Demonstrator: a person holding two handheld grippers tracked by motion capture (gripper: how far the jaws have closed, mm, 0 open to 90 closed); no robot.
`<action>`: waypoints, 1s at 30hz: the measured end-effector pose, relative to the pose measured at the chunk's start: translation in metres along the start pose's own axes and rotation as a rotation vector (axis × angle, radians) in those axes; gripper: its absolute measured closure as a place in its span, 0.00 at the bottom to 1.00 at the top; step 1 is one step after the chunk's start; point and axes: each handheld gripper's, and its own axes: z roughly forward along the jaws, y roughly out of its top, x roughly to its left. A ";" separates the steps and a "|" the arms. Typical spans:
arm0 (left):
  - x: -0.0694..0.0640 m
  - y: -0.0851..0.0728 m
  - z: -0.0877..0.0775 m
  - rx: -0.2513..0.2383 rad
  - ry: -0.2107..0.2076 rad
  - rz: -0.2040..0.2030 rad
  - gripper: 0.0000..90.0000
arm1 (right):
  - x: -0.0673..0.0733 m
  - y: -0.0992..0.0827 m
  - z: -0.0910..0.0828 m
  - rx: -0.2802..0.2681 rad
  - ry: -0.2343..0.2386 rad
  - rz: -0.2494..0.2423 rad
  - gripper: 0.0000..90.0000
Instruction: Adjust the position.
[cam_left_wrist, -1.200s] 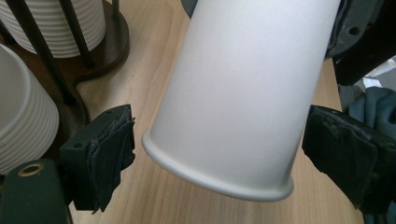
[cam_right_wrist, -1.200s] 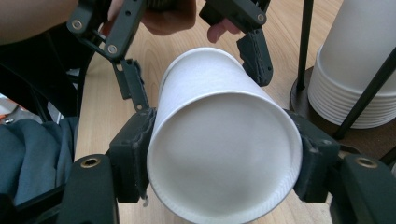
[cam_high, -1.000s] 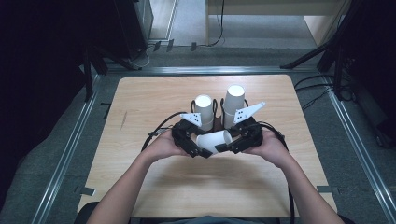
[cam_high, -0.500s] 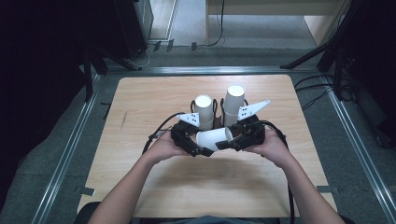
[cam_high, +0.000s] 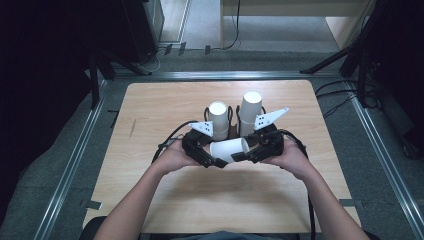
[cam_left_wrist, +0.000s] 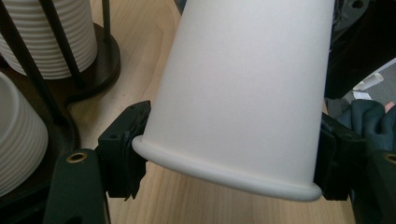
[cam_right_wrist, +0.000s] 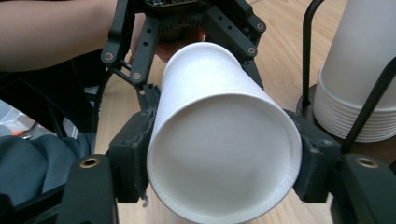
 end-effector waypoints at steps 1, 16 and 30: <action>0.000 0.000 -0.002 -0.002 0.004 0.001 0.28 | 0.000 0.000 0.000 0.002 0.003 0.002 0.29; 0.001 0.006 -0.027 0.049 0.044 -0.012 0.28 | 0.001 -0.007 0.005 0.082 -0.049 -0.031 0.27; 0.005 0.014 -0.028 0.176 0.087 0.015 0.28 | 0.003 -0.009 0.007 0.117 -0.072 -0.080 0.27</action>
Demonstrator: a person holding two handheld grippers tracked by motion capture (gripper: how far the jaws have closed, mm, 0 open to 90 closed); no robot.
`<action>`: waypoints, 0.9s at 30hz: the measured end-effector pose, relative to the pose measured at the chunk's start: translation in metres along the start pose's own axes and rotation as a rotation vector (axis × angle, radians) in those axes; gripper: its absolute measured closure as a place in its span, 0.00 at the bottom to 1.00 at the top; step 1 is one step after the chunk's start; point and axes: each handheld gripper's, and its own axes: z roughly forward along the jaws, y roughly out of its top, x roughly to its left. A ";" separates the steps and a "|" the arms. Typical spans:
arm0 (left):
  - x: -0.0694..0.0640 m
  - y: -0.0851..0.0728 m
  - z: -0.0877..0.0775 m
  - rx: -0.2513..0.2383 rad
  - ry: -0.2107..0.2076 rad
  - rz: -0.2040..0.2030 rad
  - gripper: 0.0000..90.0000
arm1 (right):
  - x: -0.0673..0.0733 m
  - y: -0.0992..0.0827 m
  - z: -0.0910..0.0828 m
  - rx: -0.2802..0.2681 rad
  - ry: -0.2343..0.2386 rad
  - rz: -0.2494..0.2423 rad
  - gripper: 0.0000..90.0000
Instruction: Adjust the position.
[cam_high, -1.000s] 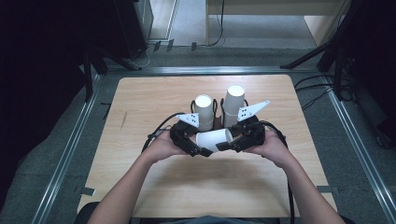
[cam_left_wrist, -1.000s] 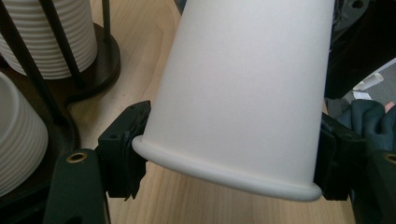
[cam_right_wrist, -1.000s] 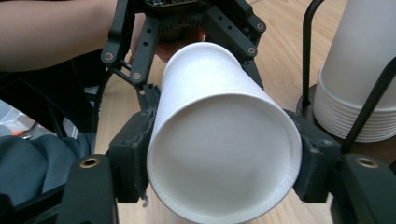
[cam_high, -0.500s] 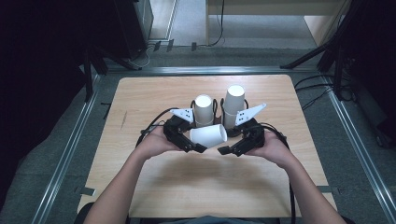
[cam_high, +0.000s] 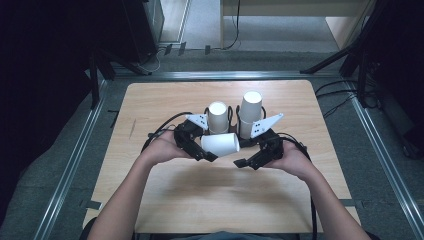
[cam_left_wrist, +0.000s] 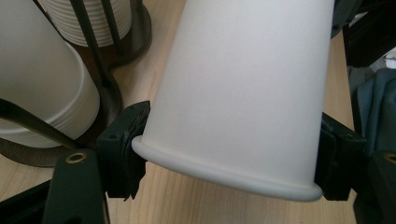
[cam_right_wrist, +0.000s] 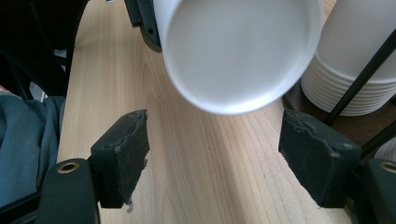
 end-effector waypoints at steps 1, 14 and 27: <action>0.000 0.000 0.002 0.011 -0.006 0.000 0.28 | 0.000 0.000 0.000 0.000 -0.002 -0.001 0.27; 0.000 0.004 0.028 0.122 -0.050 0.025 0.28 | 0.001 0.002 0.005 0.008 -0.006 -0.010 0.27; -0.005 0.007 0.041 0.167 -0.074 0.036 0.27 | 0.005 0.003 0.023 0.064 0.019 -0.054 0.28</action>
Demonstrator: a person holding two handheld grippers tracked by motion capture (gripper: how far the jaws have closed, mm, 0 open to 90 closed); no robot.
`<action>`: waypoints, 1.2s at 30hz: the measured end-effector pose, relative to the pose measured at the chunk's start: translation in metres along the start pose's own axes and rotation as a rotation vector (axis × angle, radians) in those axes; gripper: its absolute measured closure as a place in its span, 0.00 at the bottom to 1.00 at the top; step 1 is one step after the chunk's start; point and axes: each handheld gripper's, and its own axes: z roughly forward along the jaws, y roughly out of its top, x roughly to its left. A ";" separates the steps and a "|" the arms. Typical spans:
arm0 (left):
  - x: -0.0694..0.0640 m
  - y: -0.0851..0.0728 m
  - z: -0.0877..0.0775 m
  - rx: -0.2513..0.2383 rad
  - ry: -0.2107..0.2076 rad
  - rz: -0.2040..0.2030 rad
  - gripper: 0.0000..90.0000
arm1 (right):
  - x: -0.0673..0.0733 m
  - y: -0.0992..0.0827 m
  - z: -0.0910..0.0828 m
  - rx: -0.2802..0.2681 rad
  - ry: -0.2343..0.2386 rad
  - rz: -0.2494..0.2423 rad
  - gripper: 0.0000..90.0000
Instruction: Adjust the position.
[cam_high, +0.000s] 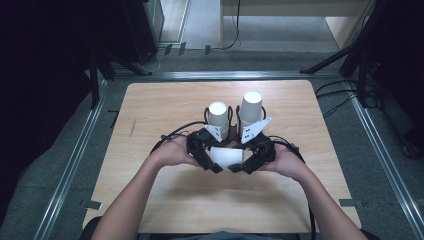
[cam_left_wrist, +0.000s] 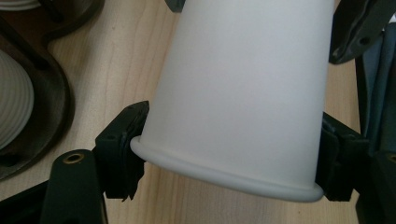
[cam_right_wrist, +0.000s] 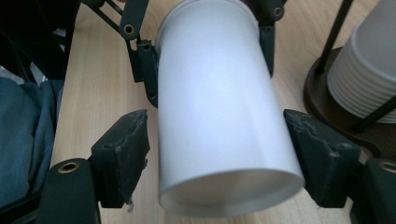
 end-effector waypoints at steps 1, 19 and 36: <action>0.000 0.000 0.001 0.001 0.000 0.001 0.27 | 0.001 0.000 0.002 0.006 0.004 -0.001 0.28; -0.002 -0.001 0.002 0.023 -0.016 0.014 0.27 | 0.001 0.002 0.005 0.045 0.018 -0.016 0.38; -0.001 -0.003 -0.013 -0.150 0.045 -0.032 0.12 | -0.003 0.000 -0.012 -0.022 -0.016 0.001 0.37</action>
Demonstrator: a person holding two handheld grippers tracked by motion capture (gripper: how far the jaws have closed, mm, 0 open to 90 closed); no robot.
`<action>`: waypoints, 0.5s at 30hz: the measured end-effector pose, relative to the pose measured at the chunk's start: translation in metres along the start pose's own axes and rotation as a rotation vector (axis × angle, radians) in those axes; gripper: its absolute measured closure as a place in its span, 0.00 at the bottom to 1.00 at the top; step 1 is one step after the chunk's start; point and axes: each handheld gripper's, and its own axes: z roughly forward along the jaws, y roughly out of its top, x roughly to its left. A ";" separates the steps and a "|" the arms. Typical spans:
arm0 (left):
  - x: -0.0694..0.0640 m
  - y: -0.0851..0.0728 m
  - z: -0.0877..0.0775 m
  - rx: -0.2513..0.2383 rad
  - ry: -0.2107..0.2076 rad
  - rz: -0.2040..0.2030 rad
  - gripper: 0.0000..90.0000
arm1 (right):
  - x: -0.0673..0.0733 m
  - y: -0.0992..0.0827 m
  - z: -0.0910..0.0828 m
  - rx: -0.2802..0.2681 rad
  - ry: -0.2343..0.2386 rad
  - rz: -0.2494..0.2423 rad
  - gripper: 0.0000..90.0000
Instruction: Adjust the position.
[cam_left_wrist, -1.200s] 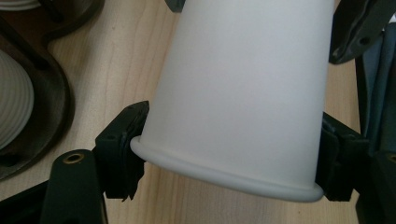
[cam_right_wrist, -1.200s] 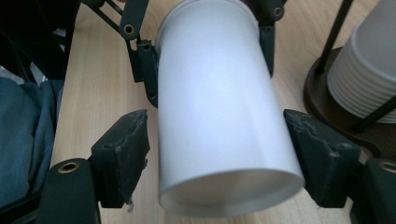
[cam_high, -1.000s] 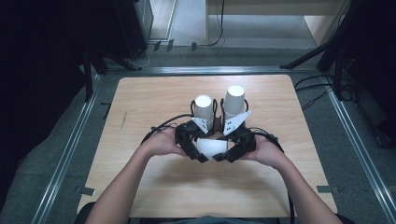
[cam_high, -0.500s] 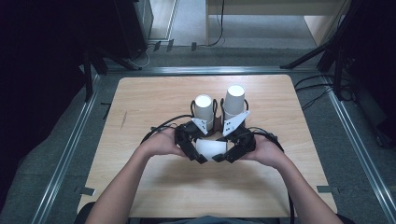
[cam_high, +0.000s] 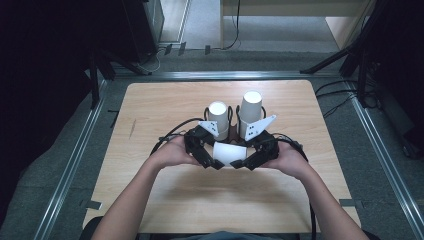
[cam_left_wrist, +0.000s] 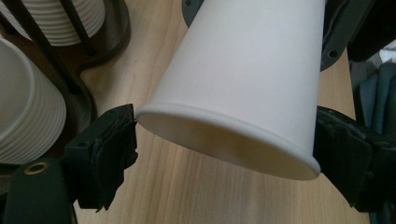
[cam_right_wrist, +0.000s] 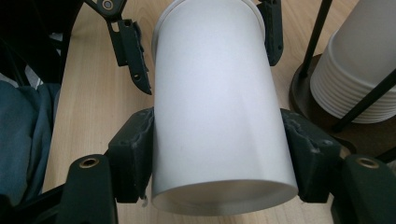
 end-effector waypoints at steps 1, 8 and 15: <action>0.000 -0.001 -0.001 -0.010 0.002 -0.005 0.12 | 0.000 0.000 -0.001 -0.003 0.000 0.001 0.37; -0.001 -0.004 -0.004 -0.066 0.008 -0.022 0.12 | 0.000 0.000 -0.005 -0.034 -0.001 -0.001 0.37; -0.004 -0.005 -0.001 -0.114 0.001 -0.034 0.13 | -0.001 0.002 -0.008 -0.062 0.008 0.001 0.37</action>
